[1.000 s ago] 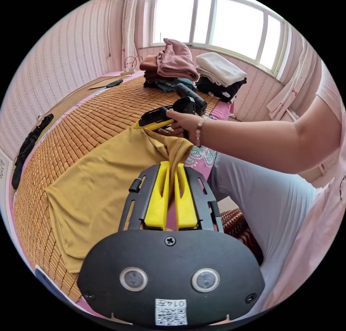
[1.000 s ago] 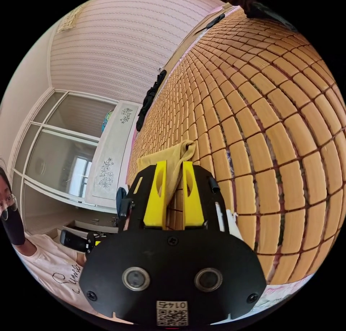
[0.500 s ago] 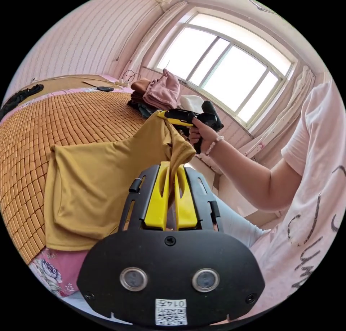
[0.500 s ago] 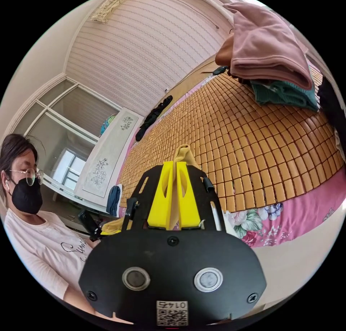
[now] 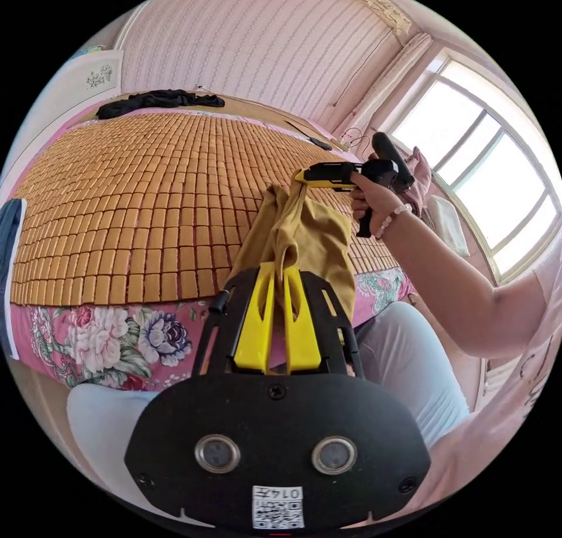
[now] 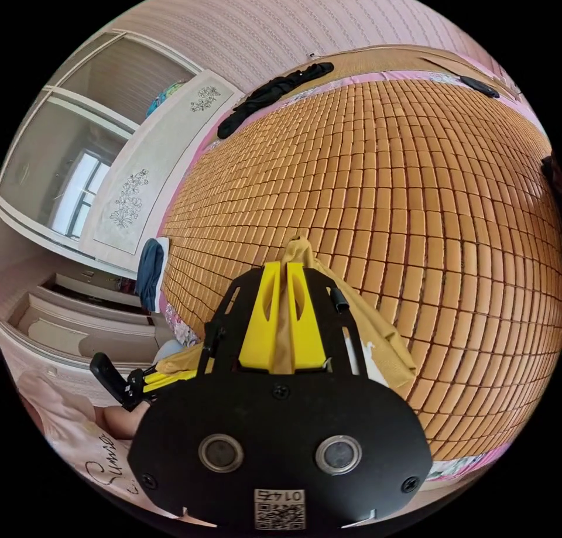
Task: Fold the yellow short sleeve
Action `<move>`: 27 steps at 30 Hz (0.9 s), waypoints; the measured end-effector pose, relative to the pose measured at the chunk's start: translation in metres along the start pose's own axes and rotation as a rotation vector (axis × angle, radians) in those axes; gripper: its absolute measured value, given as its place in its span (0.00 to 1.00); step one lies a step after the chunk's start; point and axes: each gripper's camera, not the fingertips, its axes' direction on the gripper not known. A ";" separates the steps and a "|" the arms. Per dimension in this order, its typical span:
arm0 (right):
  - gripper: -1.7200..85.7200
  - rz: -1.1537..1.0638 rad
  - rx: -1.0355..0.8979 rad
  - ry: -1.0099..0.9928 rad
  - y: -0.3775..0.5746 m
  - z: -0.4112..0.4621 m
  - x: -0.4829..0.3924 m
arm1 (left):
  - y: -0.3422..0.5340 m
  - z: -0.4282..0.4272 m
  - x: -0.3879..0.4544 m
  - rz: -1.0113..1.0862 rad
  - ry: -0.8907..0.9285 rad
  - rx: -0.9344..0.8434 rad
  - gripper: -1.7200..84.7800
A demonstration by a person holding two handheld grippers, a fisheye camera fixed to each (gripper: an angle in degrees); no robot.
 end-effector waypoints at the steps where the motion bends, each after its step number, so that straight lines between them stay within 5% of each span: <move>1: 0.03 -0.008 -0.008 0.006 -0.002 0.007 -0.004 | -0.001 0.001 -0.004 -0.017 -0.010 -0.007 0.03; 7: 0.06 -0.171 0.021 0.078 -0.003 0.035 -0.033 | -0.007 -0.016 -0.024 -0.048 -0.123 -0.067 0.07; 14: 0.17 -0.336 -0.182 0.228 -0.004 0.117 -0.049 | -0.017 -0.039 -0.038 -0.081 -0.142 -0.070 0.12; 27: 0.08 -0.498 -0.261 0.246 0.050 0.209 -0.087 | -0.038 -0.025 -0.012 -0.131 -0.175 -0.133 0.11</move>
